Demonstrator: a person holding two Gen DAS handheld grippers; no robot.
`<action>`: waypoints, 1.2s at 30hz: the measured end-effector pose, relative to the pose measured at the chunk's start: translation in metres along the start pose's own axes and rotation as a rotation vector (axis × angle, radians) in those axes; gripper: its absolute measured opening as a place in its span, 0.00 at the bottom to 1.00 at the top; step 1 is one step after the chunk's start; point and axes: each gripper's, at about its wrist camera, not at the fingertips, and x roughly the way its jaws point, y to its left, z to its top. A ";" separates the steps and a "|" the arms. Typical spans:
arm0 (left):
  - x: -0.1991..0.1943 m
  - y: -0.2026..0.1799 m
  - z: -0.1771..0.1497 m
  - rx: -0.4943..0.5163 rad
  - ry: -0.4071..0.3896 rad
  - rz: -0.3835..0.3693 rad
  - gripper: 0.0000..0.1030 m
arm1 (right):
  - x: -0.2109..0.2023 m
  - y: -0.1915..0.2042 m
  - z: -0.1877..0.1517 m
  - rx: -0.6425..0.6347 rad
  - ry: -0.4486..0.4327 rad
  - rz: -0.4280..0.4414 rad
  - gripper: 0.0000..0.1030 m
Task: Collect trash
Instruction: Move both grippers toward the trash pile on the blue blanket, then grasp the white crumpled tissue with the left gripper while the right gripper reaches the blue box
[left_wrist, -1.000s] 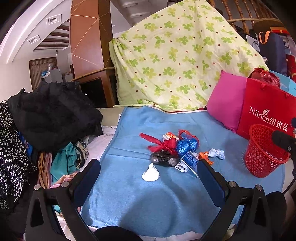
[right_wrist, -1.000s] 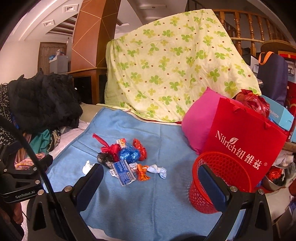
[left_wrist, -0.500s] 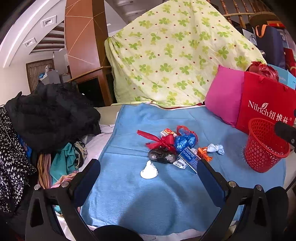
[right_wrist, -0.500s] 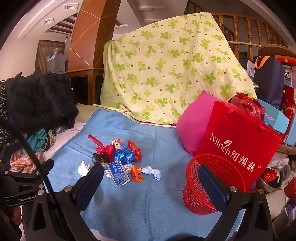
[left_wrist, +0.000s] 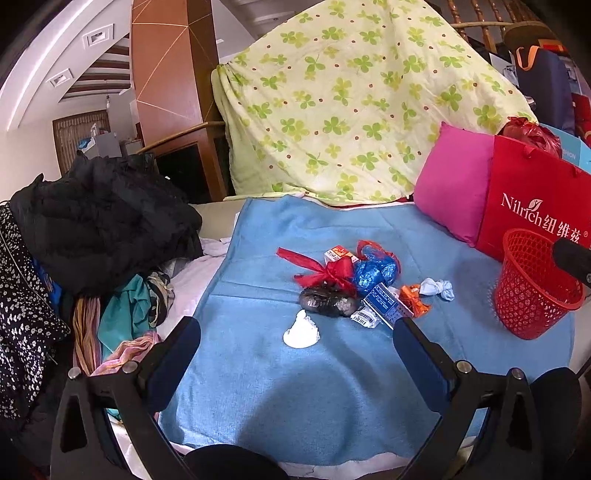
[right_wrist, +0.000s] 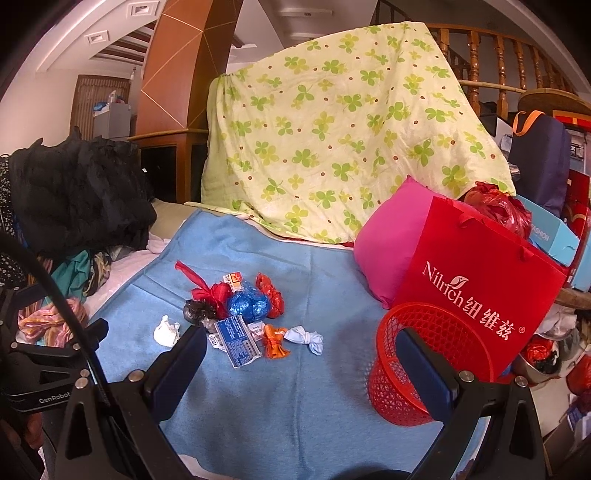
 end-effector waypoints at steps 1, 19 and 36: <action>0.001 0.000 0.000 -0.002 0.001 0.000 1.00 | 0.001 0.001 0.001 0.000 0.001 -0.001 1.00; 0.020 0.004 -0.011 -0.014 0.051 -0.004 1.00 | 0.012 0.002 -0.005 0.007 0.024 0.005 1.00; 0.149 0.073 -0.041 -0.263 0.340 0.034 1.00 | 0.193 0.028 -0.039 0.023 0.265 0.363 0.88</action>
